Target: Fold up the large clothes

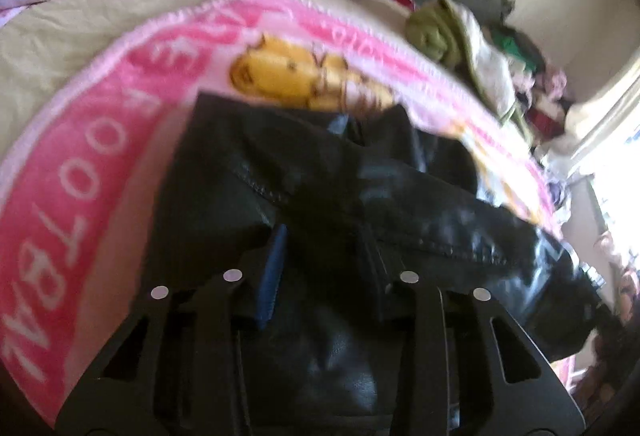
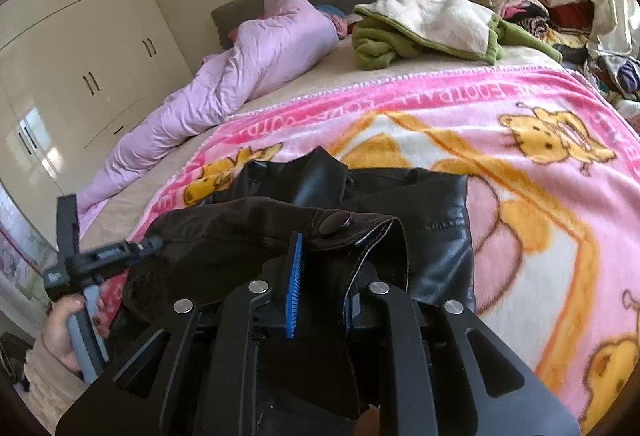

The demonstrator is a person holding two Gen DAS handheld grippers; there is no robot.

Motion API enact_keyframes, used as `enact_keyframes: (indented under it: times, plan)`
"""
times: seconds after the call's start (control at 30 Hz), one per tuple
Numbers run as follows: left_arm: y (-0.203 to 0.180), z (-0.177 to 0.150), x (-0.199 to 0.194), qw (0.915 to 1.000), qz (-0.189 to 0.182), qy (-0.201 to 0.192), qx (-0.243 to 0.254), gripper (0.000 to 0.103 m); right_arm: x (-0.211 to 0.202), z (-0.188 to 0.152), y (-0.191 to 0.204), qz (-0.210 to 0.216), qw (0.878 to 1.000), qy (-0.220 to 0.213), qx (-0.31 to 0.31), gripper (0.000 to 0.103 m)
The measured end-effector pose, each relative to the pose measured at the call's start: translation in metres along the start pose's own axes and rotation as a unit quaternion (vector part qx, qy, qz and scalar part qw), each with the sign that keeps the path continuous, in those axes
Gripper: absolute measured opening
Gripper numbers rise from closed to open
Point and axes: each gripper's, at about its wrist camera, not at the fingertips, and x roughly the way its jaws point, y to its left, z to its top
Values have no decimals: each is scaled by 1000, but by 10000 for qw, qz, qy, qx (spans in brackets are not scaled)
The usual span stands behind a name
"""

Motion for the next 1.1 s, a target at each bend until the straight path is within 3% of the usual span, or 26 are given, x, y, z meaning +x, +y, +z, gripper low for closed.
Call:
enact_keyframes:
  times: [0.13,0.2,0.27,0.37,0.43,0.57,0.73,0.83,0.9,1.1]
  plan:
    - [-15,-13,11,9967,479,-92,642,28,8,-5,-9,-341,9990,185,226,31]
    - [-13,-14,11,9967,478,-105,654,28,9,-8,-14,-616,9971,254,367,38]
    - [-11,-14,11,9969,443,-117,642,28,3,-8,-19,-911,9939,142,599,53]
    - [-10,-15,11,9969,424,-147,642,28,-14,-5,-14,-1048,9908,-375,772,53]
    - [-10,-15,10,9969,413,-168,645,28,-9,-1,0,-760,9943,-392,634,53]
    - [-6,-16,9,9977,259,-185,602,28,25,1,37,-381,9990,-42,213,58]
    - [-4,-17,8,9981,172,-184,571,29,80,-10,78,-281,9969,664,-303,58]
    - [-5,-17,7,9979,152,-185,600,29,104,-20,81,-611,9913,1071,-459,59]
    - [-5,-17,7,9978,120,-170,623,29,118,-28,71,-614,9883,1367,-278,59]
    - [-6,-18,7,9976,116,-159,659,29,124,-41,70,-630,9876,1372,-432,59]
